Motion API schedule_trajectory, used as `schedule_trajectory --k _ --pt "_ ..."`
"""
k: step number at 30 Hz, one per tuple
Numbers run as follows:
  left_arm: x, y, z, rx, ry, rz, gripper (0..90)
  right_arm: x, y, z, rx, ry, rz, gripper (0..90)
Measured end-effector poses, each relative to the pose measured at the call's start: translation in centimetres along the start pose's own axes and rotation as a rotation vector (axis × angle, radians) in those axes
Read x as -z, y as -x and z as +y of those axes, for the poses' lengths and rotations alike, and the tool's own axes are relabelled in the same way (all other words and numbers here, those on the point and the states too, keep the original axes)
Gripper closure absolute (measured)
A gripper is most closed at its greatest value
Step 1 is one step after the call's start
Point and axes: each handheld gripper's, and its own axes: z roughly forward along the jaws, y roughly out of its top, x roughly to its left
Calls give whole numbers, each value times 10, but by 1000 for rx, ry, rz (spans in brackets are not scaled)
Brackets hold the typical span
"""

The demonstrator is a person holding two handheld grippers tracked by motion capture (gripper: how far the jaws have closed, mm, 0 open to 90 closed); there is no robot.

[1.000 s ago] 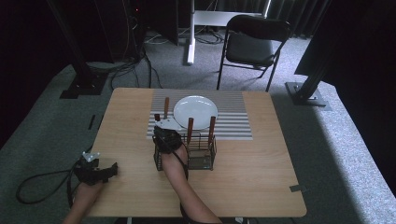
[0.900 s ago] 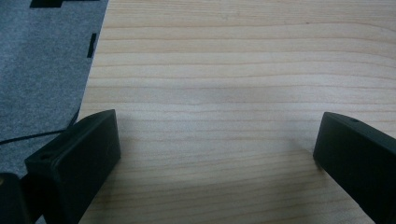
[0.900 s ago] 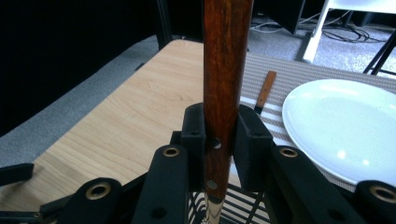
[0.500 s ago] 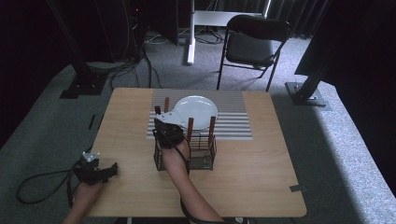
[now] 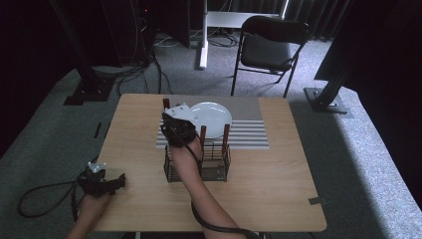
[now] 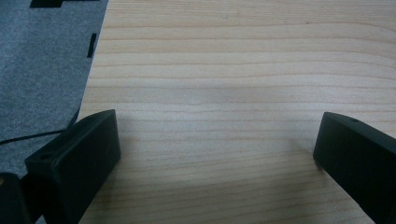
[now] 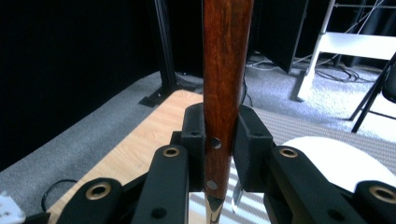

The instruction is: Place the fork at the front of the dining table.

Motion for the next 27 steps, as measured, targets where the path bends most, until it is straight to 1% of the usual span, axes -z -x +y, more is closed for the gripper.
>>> schedule_trajectory --k 3,4,5,7,12,20,26,27 --pt "0 0 0 0 0 0 4 -1 4 9 -8 11 4 759" --pt "0 0 0 0 0 0 4 -1 4 9 -8 11 4 759" --pt "0 0 0 0 0 0 4 -2 6 14 -12 14 3 759" --pt "0 0 0 0 0 0 4 -4 9 20 -17 15 6 759" --pt "0 0 0 0 0 0 4 -12 14 32 -18 13 -4 758" --pt "0 0 0 -1 -2 0 4 -23 23 48 -10 10 -28 759" --pt "0 0 0 -1 -1 0 4 -28 36 59 -2 7 -52 759" --pt "0 0 0 -1 -1 0 4 -28 38 61 -8 9 -60 759"
